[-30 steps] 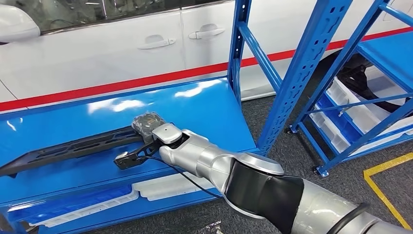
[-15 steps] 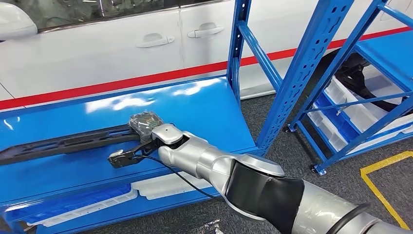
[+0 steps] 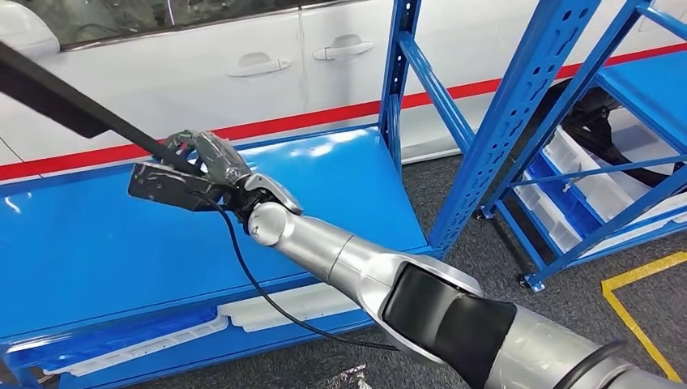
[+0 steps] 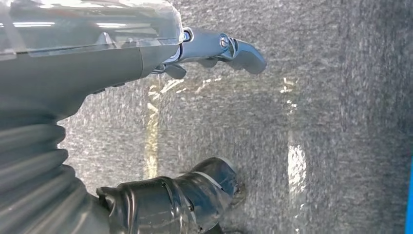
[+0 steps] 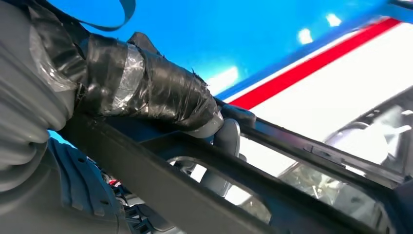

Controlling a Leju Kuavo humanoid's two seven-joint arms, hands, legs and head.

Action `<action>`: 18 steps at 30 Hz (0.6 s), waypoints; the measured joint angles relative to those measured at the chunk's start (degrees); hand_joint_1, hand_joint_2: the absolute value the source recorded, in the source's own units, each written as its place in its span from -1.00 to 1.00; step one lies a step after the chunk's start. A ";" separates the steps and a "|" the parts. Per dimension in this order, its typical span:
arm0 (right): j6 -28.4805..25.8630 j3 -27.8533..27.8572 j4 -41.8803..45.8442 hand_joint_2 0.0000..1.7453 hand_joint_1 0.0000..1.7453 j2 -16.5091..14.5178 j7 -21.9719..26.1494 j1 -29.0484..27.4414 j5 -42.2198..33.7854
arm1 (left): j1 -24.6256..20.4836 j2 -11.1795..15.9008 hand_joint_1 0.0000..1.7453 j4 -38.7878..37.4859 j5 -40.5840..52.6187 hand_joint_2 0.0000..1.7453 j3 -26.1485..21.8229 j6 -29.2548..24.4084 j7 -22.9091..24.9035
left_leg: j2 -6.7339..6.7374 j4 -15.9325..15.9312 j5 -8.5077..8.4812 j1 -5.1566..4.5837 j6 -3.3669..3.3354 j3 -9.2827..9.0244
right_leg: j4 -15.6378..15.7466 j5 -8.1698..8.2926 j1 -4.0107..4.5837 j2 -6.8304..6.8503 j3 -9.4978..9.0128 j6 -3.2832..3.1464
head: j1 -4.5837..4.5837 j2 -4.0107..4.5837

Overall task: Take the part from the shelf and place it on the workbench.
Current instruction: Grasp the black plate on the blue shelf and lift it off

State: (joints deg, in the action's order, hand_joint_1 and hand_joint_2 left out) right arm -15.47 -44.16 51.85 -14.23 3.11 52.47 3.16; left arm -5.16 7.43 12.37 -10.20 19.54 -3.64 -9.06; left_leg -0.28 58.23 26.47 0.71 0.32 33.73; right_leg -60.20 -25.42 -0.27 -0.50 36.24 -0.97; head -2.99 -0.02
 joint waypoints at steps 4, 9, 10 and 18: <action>0.23 2.11 2.87 1.00 1.00 0.17 1.20 -0.74 -8.00 | 0.01 -0.16 -1.00 0.00 -0.30 1.00 0.00 -0.18 0.45 | 0.11 5.51 3.84 0.27 0.99 2.52 | 0.73 0.65 -0.43 0.20 -0.19 -1.20 | 0.05 0.00; -0.06 3.87 5.12 1.00 1.00 0.41 1.83 -1.62 -13.94 | 0.09 -0.30 -1.00 0.00 -0.63 1.00 0.00 -0.41 1.29 | 0.10 13.84 6.16 0.31 1.22 5.61 | 0.49 0.78 -0.24 0.22 0.05 -1.41 | 0.04 0.00; -0.27 4.08 5.48 1.00 1.00 0.44 1.88 -1.77 -14.33 | 0.06 -0.32 -1.00 0.00 -0.69 1.00 0.00 -0.43 1.33 | 0.10 10.18 4.18 0.29 0.96 3.66 | 0.39 0.80 -0.22 0.16 0.09 -1.41 | 0.04 0.00; -1.28 4.72 9.16 1.00 1.00 1.39 2.16 -1.83 -15.22 | -0.23 -0.42 -1.00 0.00 -0.78 1.00 0.00 -0.84 1.68 | 0.24 -1.25 -0.87 -0.02 -1.29 -0.81 | -1.30 -0.10 -0.01 -0.04 1.79 0.80 | -0.12 0.00</action>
State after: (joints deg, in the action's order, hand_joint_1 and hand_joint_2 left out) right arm -16.75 -39.44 61.02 -12.84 5.27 50.64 -12.07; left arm -5.40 7.01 12.37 -10.97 19.54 -4.48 -7.38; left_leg -0.04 56.99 25.60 0.69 -0.97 32.92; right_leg -61.50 -25.52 -0.27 -0.54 38.03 -0.17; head -3.11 -0.02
